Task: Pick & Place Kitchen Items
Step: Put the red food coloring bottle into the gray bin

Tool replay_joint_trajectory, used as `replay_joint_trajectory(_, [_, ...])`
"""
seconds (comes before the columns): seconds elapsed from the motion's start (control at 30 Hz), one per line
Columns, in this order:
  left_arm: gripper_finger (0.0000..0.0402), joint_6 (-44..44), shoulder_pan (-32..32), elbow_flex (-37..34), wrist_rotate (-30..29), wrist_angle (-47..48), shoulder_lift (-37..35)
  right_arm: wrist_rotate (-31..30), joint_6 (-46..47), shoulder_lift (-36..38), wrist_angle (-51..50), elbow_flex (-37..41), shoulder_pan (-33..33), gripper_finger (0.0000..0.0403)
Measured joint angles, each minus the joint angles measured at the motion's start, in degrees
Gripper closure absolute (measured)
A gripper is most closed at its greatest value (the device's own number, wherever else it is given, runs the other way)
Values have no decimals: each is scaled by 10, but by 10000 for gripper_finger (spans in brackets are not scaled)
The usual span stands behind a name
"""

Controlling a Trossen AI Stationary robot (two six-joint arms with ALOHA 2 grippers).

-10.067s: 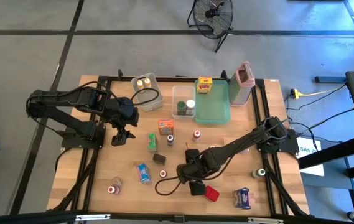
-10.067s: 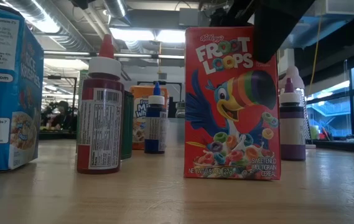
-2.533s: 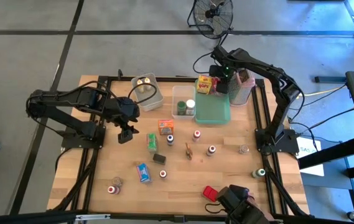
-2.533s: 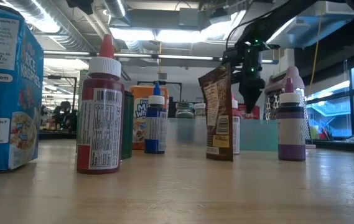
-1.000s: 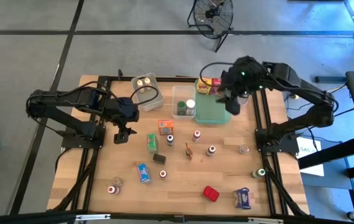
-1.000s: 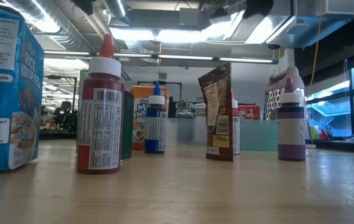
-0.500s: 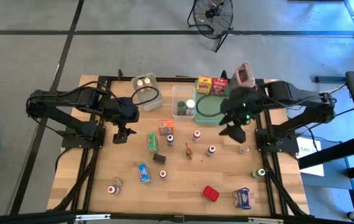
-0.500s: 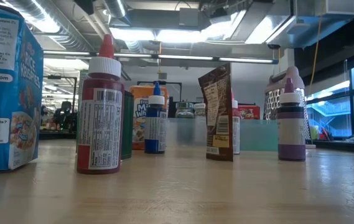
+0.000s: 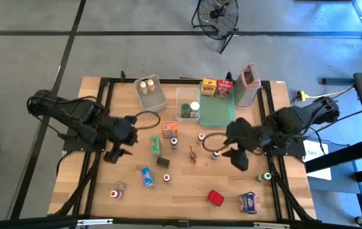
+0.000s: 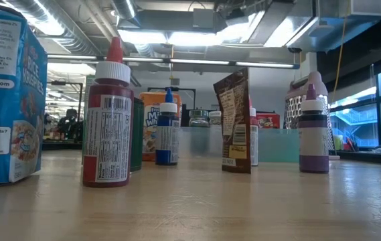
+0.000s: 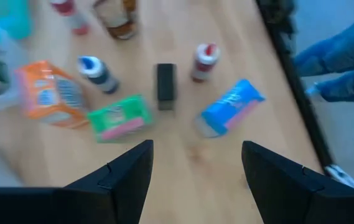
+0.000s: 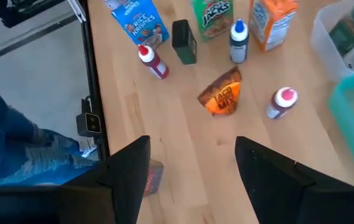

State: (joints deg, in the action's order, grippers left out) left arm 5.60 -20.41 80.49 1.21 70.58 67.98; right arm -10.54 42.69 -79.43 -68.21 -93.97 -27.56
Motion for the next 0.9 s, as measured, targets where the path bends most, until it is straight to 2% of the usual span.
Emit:
replay_joint_trajectory(0.17, [162,71,-91,0,17,5,0,-13,4,-34,22,0,-35,165])
replay_joint_trajectory(0.4, [162,175,-214,0,41,5,0,-14,4,-75,27,0,-41,165])
replay_joint_trajectory(0.57, [162,219,-288,0,-11,32,9,-16,1,-80,27,0,-40,165])
replay_joint_trajectory(0.73, [162,273,-335,0,-44,48,39,-23,-6,-80,25,0,-40,165])
replay_joint_trajectory(0.9, [162,330,-356,0,-40,40,74,-23,-41,-80,22,0,-38,165])
